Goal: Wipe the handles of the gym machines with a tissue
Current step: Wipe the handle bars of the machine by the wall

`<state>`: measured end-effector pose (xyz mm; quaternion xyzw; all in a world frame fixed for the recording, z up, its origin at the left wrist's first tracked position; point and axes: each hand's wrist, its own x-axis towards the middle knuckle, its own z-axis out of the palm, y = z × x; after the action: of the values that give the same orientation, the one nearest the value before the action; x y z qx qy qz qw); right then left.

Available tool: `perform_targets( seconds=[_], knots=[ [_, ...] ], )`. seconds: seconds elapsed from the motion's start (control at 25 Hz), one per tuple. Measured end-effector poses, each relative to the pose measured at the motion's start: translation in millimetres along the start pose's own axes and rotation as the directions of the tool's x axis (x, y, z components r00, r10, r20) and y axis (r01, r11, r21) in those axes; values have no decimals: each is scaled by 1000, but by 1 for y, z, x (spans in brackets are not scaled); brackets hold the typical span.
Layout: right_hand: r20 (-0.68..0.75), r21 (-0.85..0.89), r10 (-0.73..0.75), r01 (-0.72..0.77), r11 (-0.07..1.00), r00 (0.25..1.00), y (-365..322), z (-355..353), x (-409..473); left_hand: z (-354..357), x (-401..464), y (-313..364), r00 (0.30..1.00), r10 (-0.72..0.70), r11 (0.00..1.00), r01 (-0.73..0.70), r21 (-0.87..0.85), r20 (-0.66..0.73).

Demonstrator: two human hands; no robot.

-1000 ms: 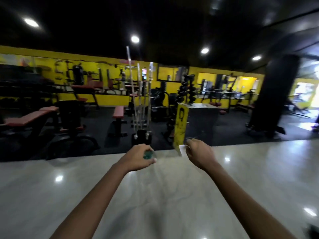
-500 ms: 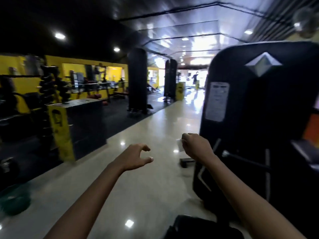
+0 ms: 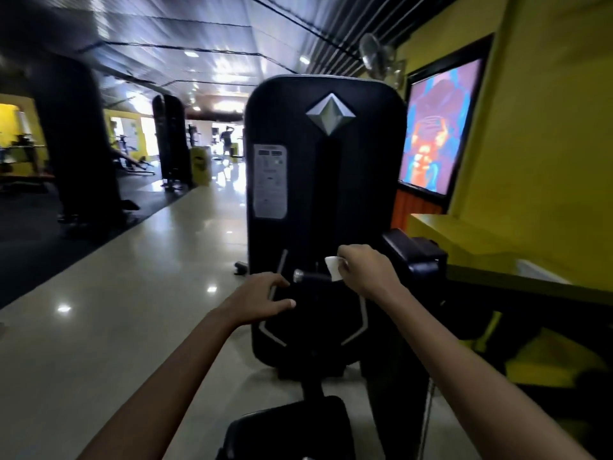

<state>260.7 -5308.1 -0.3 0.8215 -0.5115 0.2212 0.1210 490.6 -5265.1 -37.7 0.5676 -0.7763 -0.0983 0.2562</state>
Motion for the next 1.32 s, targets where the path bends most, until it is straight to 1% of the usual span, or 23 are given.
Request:
perform_targets(
  seconds=[0.12,0.28,0.4,0.56,0.64,0.76,0.88,0.96,1.04,1.12,1.24,1.32],
  knots=[
    [-45,-10,36,-36,999,998,9,-8,-7,17,26,13,994,98,995,-96,-39,56],
    [-112,-48,128,-134,990,985,7,-15,-13,28,59,12,966,223,974,-214,-78,128],
    [-138,-89,222,-235,968,965,6,-16,-24,32,74,8,917,347,937,-329,-115,197],
    [-127,-137,368,-384,913,921,-11,-13,-53,37,86,2,842,487,873,-461,-157,232],
    [-118,-160,458,-473,867,881,-22,-14,-73,44,87,5,806,541,840,-505,-197,240],
    [-95,-197,570,-577,793,816,-31,-22,-103,56,81,20,725,633,773,-579,-259,271],
    [-74,-252,659,-653,714,749,-30,-31,-133,67,73,40,672,702,708,-622,-334,237],
    [-64,-267,718,-705,657,693,-25,-35,-155,73,67,52,647,730,675,-635,-377,219],
    [-92,-247,756,-750,613,648,-21,-33,-176,78,64,62,618,756,644,-645,-411,214],
    [-105,-231,801,-798,557,589,-23,-27,-193,80,69,70,609,777,610,-666,-429,159],
    [-48,-281,869,-841,462,493,-30,-13,-214,84,76,74,584,801,573,-681,-457,134],
    [-71,-254,898,-878,405,434,-24,-9,-223,85,83,77,557,821,545,-700,-461,125]
  ],
)
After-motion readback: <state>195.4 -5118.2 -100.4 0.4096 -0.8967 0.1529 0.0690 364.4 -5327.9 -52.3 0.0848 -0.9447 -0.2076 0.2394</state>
